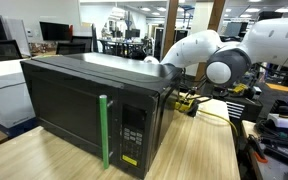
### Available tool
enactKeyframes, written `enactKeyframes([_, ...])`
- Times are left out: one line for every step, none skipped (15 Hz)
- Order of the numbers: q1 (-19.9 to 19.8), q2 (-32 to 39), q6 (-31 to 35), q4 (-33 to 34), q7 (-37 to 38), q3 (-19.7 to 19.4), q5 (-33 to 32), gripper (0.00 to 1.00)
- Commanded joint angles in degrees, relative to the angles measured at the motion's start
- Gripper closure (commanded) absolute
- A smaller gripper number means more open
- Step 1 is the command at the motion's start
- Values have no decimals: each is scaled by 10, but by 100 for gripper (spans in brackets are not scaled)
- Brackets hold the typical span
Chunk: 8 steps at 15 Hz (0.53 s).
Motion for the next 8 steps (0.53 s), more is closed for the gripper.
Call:
enactKeyframes([-4, 0, 1, -5, 16, 4, -4, 93])
enactKeyframes([-4, 0, 1, -6, 16, 4, -4, 93])
enactKeyframes([-5, 0, 1, -7, 17, 4, -4, 93])
enactKeyframes([-5, 0, 1, -8, 19, 4, -4, 93])
enactKeyframes([-5, 0, 2, -10, 21, 4, -4, 93])
enactKeyframes([-6, 0, 2, -11, 23, 4, -4, 93])
enactKeyframes([-6, 0, 2, -12, 24, 5, -4, 93])
enactKeyframes([-7, 0, 3, -12, 24, 5, -3, 93])
